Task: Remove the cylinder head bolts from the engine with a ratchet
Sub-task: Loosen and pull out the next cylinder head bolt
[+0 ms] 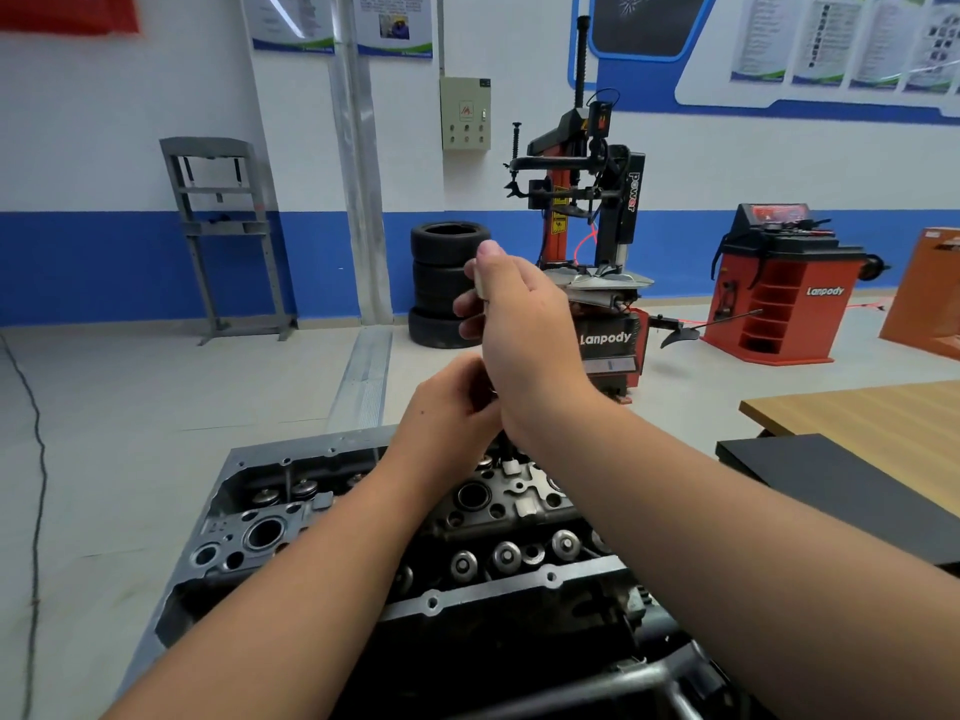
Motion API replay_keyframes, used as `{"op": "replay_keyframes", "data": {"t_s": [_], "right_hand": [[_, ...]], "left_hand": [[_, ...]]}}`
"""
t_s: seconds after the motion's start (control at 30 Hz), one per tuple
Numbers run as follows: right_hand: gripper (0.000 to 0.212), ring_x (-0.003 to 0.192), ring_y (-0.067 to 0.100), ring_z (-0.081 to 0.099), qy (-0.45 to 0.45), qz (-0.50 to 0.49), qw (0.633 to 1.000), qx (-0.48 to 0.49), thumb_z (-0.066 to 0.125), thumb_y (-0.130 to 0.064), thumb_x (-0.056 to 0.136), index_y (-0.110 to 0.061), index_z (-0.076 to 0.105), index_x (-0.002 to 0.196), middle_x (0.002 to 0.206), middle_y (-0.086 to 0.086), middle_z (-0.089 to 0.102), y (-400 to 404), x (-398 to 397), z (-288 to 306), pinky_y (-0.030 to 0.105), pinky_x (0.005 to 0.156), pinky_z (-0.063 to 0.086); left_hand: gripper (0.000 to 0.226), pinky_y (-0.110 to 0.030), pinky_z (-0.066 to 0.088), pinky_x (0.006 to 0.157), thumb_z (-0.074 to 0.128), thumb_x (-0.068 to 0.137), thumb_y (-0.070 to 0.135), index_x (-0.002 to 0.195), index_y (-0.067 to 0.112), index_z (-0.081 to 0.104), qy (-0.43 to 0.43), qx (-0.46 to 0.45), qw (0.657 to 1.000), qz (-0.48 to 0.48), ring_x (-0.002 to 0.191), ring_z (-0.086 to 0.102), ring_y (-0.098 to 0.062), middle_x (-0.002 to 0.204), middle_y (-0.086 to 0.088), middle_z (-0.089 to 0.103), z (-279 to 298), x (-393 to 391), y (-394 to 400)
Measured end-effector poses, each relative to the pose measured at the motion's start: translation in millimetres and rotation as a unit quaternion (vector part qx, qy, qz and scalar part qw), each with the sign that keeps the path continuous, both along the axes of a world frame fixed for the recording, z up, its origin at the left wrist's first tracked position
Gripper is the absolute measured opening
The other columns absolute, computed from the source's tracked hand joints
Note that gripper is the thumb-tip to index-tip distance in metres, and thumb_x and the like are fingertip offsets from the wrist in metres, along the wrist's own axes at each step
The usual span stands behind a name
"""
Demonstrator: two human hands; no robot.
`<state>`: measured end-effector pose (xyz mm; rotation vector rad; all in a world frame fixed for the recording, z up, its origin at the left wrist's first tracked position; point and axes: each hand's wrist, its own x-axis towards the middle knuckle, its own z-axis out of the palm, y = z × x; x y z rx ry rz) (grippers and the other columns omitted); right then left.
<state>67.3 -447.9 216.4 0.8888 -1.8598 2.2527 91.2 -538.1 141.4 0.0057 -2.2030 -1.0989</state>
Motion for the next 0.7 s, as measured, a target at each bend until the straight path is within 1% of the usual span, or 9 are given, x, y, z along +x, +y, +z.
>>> {"op": "replay_keyframes", "data": {"t_s": [0.07,0.13,0.23,0.33,0.4,0.43,0.53,0.63,0.7], "right_hand": [[0.031,0.057,0.009,0.046,-0.053,0.034,0.997,-0.037,0.048,-0.037,0.101,-0.017,0.058,0.079,0.063,-0.006,0.051,-0.6,-0.1,1.5,0.025,0.059,0.039],[0.037,0.045,0.008,0.038,-0.097,0.087,0.989,-0.077,0.048,-0.04,0.101,-0.017,0.052,0.073,0.053,-0.007,0.044,2.2,-7.3,7.2,0.022,0.048,0.033],[0.046,0.042,0.013,0.022,-0.098,0.204,0.974,0.005,0.051,-0.046,0.096,-0.02,0.044,0.058,0.046,-0.006,0.031,9.7,-23.8,15.0,0.027,0.047,0.02],[0.042,0.045,0.015,0.016,-0.101,0.291,0.95,0.048,0.046,-0.041,0.089,-0.02,0.042,0.053,0.046,-0.006,0.024,18.9,-35.5,18.9,0.032,0.053,0.014],[0.044,0.046,0.014,0.016,-0.127,0.285,0.95,0.026,0.043,-0.038,0.092,-0.02,0.045,0.052,0.045,-0.006,0.024,21.2,-37.5,17.8,0.033,0.055,0.011],[0.043,0.046,0.014,0.018,-0.136,0.267,0.954,0.01,0.044,-0.037,0.093,-0.02,0.047,0.053,0.046,-0.005,0.026,20.0,-35.9,16.6,0.033,0.055,0.012],[0.033,0.047,0.014,0.033,-0.115,0.139,0.983,-0.026,0.05,-0.032,0.096,-0.016,0.052,0.067,0.052,-0.002,0.04,11.6,-22.9,12.6,0.028,0.05,0.027],[0.021,0.056,0.011,0.044,-0.084,0.061,0.994,-0.017,0.05,-0.028,0.095,-0.015,0.059,0.08,0.06,-0.004,0.051,1.3,-9.8,12.1,0.028,0.056,0.038],[0.027,0.053,0.01,0.041,-0.096,0.065,0.992,-0.043,0.052,-0.031,0.096,-0.016,0.057,0.074,0.058,-0.006,0.047,-0.6,-9.0,14.0,0.028,0.055,0.034]], "left_hand": [[0.016,-0.017,0.045,0.056,0.071,0.085,0.014,0.078,0.023,0.061,-0.005,0.005,1.0,-0.004,0.063,0.058,-0.001,0.07,0.012,0.067,-1.5,-1.0,-1.7],[0.015,-0.031,0.055,0.067,0.078,0.087,0.026,0.093,0.018,0.067,-0.021,0.022,0.999,-0.022,0.076,0.067,-0.014,0.083,0.004,0.072,-1.6,0.0,-3.0],[0.008,-0.016,0.049,0.068,0.069,0.099,0.035,0.105,0.033,0.065,-0.035,0.019,0.997,-0.065,0.079,0.065,0.004,0.09,0.015,0.072,-3.3,1.9,-6.5],[0.014,-0.022,0.053,0.083,0.056,0.106,0.033,0.111,0.027,0.067,-0.067,0.025,0.992,-0.106,0.091,0.067,-0.003,0.099,0.008,0.074,-1.7,4.5,-7.4],[0.016,-0.033,0.054,0.092,0.055,0.107,0.032,0.11,0.023,0.068,-0.075,0.013,0.992,-0.102,0.098,0.068,-0.013,0.101,0.005,0.074,0.3,4.6,-6.9],[0.014,-0.032,0.054,0.09,0.056,0.107,0.03,0.108,0.023,0.068,-0.07,0.006,0.993,-0.095,0.096,0.069,-0.013,0.098,0.007,0.074,0.5,4.1,-6.9],[0.001,-0.017,0.05,0.069,0.066,0.101,0.029,0.101,0.028,0.067,-0.048,0.015,0.997,-0.062,0.076,0.066,-0.003,0.086,0.012,0.074,2.5,2.0,-3.5],[0.018,-0.043,0.055,0.077,0.076,0.089,0.027,0.1,0.018,0.066,-0.036,0.046,0.998,-0.028,0.085,0.068,-0.025,0.09,-0.003,0.074,2.6,-1.5,-1.6],[0.02,-0.045,0.056,0.078,0.078,0.088,0.028,0.1,0.017,0.066,-0.028,0.044,0.998,-0.021,0.087,0.068,-0.026,0.092,-0.005,0.073,1.5,-0.8,-2.9]]}}
